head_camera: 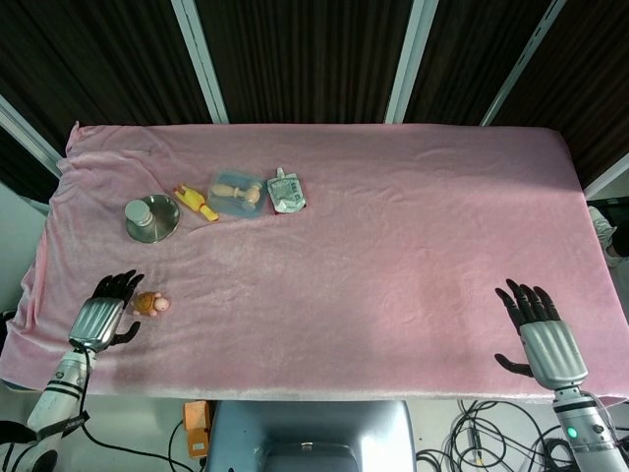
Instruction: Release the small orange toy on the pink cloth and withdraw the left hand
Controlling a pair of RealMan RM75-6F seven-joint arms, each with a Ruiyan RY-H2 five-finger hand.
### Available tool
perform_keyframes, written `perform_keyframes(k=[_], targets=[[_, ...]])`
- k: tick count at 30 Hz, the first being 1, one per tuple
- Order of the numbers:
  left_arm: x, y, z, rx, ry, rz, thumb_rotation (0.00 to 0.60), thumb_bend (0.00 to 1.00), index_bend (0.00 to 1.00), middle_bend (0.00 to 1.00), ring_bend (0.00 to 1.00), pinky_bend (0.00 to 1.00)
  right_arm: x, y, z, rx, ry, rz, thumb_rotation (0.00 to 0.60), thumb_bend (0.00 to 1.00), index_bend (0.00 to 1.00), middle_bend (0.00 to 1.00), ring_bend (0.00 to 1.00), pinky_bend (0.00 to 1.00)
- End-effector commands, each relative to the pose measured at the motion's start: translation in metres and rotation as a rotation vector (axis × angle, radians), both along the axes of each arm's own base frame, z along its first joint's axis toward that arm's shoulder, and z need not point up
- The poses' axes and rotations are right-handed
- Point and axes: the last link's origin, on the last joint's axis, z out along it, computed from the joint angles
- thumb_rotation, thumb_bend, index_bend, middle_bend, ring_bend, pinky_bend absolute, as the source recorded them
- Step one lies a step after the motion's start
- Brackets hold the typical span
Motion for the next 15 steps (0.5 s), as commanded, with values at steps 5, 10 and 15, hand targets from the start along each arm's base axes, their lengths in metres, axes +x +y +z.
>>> perform_keyframes(k=[5, 10, 15], targets=[[0.016, -0.109, 0.072, 0.193, 0.036, -0.138, 0.6, 0.36, 0.0, 0.0, 0.0, 0.0, 0.0, 0.002, 0.004, -0.021, -0.002, -0.004, 0.6, 0.25, 0.0, 0.0, 0.0, 0.0], [0.011, -0.115, 0.081, 0.194, 0.012, -0.119, 0.6, 0.36, 0.0, 0.0, 0.0, 0.0, 0.001, 0.004, 0.006, -0.026, -0.008, 0.004, 0.6, 0.25, 0.0, 0.0, 0.0, 0.0], [0.013, -0.113, 0.081, 0.198, 0.008, -0.122, 0.6, 0.37, 0.0, 0.0, 0.0, 0.0, 0.0, 0.002, 0.004, -0.018, -0.004, -0.002, 0.6, 0.25, 0.0, 0.0, 0.0, 0.0]])
